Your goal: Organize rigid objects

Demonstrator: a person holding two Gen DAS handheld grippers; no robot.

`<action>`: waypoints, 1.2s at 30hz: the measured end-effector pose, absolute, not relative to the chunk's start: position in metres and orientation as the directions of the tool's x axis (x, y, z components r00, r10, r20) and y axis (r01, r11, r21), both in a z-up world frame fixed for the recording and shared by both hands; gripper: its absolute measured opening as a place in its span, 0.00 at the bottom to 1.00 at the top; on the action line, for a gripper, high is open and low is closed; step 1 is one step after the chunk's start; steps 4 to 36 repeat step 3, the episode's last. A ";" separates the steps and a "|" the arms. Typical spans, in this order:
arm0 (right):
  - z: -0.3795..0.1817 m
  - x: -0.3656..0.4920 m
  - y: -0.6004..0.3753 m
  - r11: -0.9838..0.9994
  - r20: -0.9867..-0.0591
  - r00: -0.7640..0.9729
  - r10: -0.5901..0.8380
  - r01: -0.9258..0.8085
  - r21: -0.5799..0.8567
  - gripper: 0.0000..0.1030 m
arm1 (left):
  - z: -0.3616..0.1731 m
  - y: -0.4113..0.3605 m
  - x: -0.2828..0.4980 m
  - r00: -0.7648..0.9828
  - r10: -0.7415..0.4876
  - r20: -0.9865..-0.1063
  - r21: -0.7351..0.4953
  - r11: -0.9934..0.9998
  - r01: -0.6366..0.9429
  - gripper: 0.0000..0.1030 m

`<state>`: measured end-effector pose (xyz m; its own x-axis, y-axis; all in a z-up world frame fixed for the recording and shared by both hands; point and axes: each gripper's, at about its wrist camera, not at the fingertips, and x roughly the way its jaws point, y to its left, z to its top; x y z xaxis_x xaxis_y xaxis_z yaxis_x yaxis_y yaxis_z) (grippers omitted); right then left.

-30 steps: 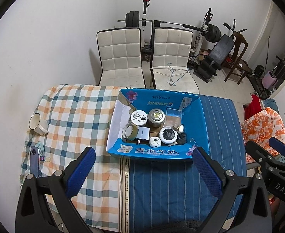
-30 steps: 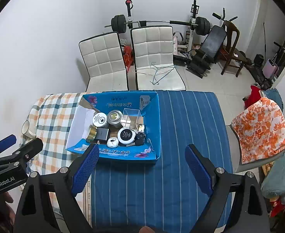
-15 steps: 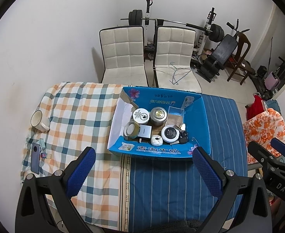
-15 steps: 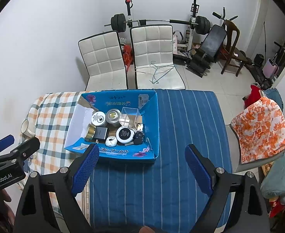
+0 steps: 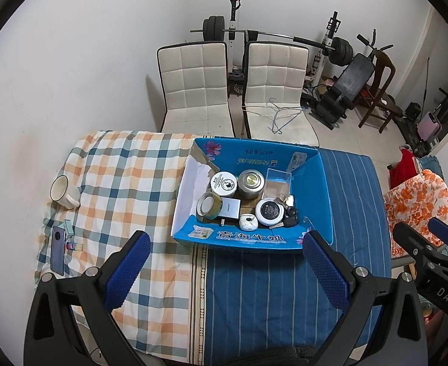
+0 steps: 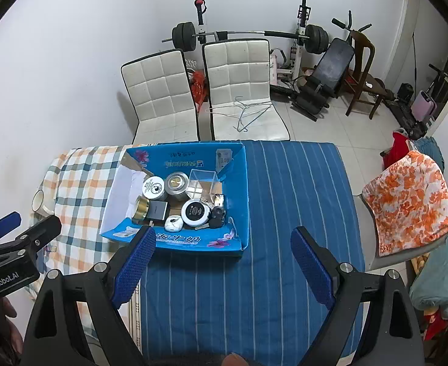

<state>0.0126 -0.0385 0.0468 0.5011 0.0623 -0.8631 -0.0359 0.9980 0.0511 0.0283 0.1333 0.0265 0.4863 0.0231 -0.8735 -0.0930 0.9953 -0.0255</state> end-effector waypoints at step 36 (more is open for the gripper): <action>0.046 0.014 -0.039 0.998 -0.863 0.502 0.057 -0.033 0.047 0.90 | 0.027 0.134 0.028 0.488 0.028 -0.873 -0.020 0.996 -0.092 1.00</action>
